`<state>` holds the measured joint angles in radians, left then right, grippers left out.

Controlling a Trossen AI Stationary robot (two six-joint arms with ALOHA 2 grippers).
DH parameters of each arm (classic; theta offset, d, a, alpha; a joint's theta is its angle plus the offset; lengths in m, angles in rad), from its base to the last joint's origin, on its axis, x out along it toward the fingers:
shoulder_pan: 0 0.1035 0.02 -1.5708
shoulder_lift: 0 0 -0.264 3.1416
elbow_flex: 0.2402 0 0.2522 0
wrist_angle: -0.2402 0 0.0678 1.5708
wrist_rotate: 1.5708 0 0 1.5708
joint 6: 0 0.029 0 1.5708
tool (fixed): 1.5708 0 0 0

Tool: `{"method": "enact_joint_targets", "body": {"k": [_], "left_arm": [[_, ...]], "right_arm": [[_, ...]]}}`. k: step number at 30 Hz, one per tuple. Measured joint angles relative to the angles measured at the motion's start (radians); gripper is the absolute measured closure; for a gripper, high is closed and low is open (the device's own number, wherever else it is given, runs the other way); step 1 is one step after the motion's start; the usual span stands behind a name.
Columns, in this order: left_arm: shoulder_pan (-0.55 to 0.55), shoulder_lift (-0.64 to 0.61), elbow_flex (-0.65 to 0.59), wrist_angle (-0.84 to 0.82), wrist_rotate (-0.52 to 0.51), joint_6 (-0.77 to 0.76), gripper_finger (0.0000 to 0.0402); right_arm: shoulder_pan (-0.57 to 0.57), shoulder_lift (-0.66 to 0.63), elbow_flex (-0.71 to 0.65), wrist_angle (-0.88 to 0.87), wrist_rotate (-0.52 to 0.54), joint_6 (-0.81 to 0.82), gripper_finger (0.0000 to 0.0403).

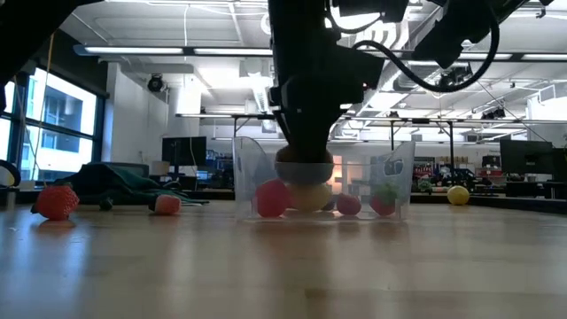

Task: Pick and placing Produce into tupperware
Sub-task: Put the brown kiwi into the transparent bin

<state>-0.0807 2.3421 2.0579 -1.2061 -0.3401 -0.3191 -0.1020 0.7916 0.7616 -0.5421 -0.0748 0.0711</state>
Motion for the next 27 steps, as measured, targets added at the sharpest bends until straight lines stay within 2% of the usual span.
{"method": "enact_joint_targets", "body": {"k": [19,27], "left_arm": [[0.002,-0.001,0.000,0.002,0.035,-0.003,0.0159],[0.002,-0.001,0.000,0.002,0.035,0.001,0.0122]], "right_arm": [[0.000,0.000,0.000,0.000,0.000,0.000,0.0340],[0.000,0.000,0.000,0.000,0.000,0.000,0.0340]]}}
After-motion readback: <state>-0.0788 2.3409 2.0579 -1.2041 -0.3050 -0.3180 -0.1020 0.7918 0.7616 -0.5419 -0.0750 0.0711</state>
